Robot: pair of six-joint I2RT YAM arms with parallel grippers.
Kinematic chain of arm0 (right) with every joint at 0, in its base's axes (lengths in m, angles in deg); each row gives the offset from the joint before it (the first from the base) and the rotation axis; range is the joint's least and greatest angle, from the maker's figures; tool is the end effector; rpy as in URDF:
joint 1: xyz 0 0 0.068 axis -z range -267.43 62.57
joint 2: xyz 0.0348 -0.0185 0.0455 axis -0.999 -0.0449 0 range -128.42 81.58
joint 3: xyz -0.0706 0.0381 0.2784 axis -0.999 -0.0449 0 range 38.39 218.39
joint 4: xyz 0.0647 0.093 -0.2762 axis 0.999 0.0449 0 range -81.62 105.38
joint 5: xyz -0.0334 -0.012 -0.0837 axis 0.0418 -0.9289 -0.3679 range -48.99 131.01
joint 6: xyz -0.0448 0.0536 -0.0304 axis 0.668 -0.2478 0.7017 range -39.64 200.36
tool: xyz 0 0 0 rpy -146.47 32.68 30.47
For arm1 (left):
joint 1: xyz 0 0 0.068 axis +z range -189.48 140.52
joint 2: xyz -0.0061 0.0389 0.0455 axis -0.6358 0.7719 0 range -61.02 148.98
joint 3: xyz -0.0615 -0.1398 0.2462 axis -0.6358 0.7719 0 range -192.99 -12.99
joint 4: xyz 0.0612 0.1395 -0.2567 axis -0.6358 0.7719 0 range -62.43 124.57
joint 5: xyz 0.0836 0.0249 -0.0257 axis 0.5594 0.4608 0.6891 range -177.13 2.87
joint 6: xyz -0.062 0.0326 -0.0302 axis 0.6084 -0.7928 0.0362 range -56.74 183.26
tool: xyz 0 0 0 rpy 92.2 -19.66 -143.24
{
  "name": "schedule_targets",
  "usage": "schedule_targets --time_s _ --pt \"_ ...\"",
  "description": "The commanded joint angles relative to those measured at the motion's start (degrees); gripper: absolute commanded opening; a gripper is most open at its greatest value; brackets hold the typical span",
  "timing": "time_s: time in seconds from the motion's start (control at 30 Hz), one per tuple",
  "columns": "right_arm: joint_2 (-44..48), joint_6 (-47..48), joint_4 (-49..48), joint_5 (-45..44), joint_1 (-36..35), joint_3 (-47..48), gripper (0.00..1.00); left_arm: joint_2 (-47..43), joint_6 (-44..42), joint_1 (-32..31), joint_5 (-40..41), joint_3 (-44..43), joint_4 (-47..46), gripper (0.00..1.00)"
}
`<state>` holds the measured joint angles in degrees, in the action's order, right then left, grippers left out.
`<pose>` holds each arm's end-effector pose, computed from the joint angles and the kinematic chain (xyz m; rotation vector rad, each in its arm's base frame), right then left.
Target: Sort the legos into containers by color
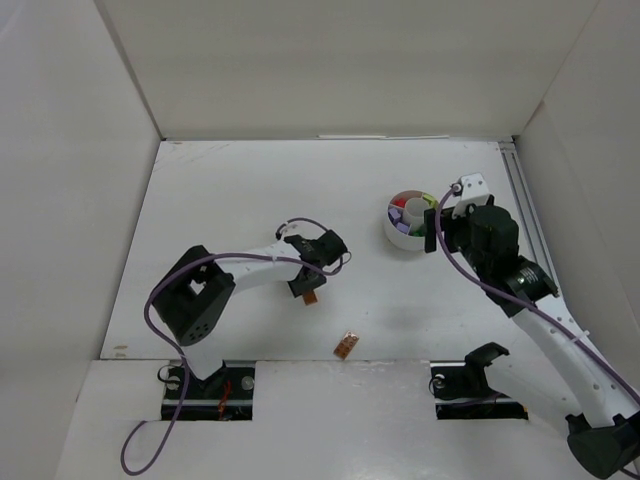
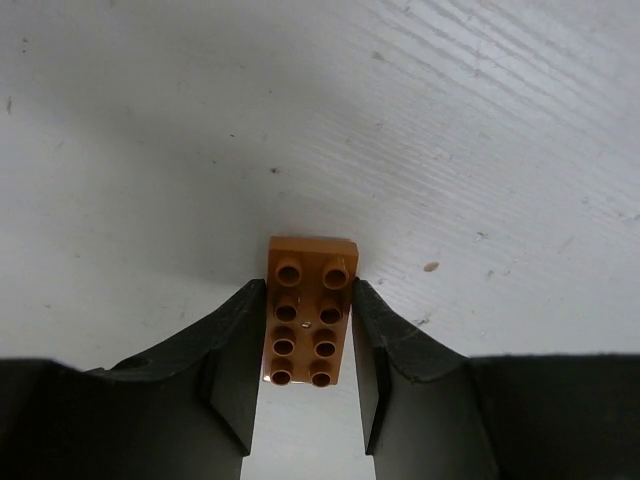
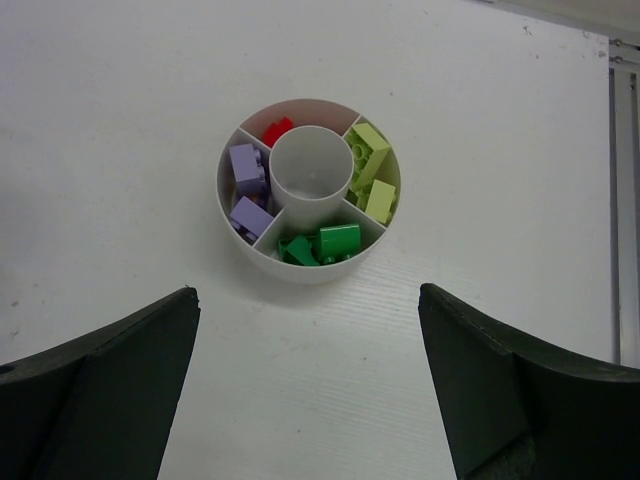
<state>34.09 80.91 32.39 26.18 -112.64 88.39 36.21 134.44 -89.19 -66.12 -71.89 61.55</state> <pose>0.2224 0.0865 0.3434 -0.2630 1.9150 0.0351 0.2482 -0.2569 0.1355 -0.5731 2.6100 -0.1170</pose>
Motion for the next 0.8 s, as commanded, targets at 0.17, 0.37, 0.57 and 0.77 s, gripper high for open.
schedule_targets --time_s 0.17,0.37,0.57,0.77 --pt "7.04 -3.89 -1.25 -1.60 -0.54 -1.39 0.95 -0.99 -3.49 -2.49 11.74 -13.77 5.39 0.20" --pt "18.10 -8.28 -0.72 -8.89 -0.54 -3.85 0.96 3.30 -11.56 -3.55 18.70 -29.15 0.84 0.20" --pt "27.43 -9.87 -0.10 -13.03 -0.54 -5.96 0.98 10.78 -22.55 -4.78 24.06 -41.46 -13.53 0.20" --pt "31.22 -10.49 -0.10 -13.73 -0.54 -7.20 0.98 15.45 -38.71 -7.77 26.45 -42.27 -33.86 0.24"
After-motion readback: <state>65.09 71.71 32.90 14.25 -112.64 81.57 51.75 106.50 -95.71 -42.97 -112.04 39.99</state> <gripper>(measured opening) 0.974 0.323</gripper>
